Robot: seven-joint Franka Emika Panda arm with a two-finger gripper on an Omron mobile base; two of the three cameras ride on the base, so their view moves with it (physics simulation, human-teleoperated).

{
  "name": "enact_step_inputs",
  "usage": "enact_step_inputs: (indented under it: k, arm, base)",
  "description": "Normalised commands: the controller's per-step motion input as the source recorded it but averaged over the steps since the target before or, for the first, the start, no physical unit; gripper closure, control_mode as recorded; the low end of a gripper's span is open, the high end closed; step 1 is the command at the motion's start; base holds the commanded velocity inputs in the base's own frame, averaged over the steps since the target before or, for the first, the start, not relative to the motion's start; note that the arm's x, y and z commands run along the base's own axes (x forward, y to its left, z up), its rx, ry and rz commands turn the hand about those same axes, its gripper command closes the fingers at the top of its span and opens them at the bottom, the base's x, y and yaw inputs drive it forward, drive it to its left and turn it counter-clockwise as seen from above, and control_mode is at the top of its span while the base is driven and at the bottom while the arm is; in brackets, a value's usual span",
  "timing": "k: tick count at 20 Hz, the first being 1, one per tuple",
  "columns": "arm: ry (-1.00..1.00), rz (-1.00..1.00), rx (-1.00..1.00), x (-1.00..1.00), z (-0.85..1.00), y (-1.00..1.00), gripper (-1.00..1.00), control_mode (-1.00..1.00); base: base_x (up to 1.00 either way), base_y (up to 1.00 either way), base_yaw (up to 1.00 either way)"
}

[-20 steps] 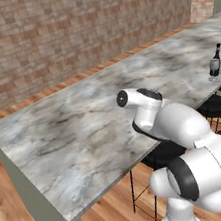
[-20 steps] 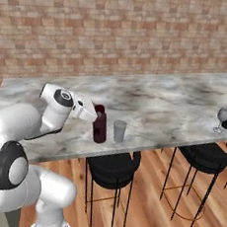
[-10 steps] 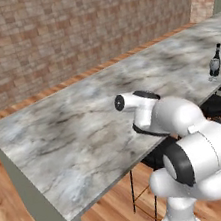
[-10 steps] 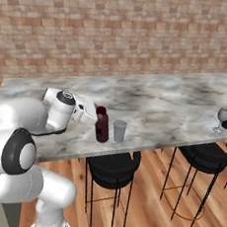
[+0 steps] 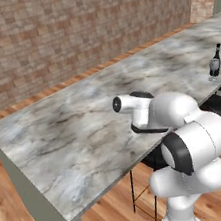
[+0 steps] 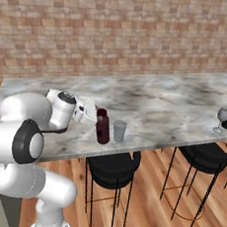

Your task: There is a wine glass and glass cup on the dining counter. Place the wine bottle next to the wine glass and the juice bottle next to the glass cup.

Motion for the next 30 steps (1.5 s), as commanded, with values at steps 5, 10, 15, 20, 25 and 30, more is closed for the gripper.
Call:
enact_step_inputs:
  k: [5, 10, 15, 20, 25, 30]
  arm:
    - [0.0, -0.01, 0.0, 0.15, -0.08, 0.0, 1.0, -1.0]
    - [0.0, 0.0, 0.0, 0.18, -0.09, 0.0, 1.0, -1.0]
    - [0.0, 0.0, 0.03, 0.16, -0.1, 0.0, 1.0, -1.0]
    - [0.0, 0.0, 0.03, 0.1, -0.16, -0.01, 1.0, -1.0]
    - [0.0, 0.0, 0.04, 0.05, -0.2, -0.01, 1.0, -1.0]
    - [0.0, 0.0, 0.02, 0.02, -0.22, 0.0, 1.0, -1.0]
  base:
    - [0.0, 0.0, 0.0]
    - [0.0, 0.0, 0.0]
    - [0.0, 0.0, 0.0]
    - [0.0, 0.0, 0.0]
    - [0.0, 0.0, 0.0]
    - [0.0, 0.0, 0.0]
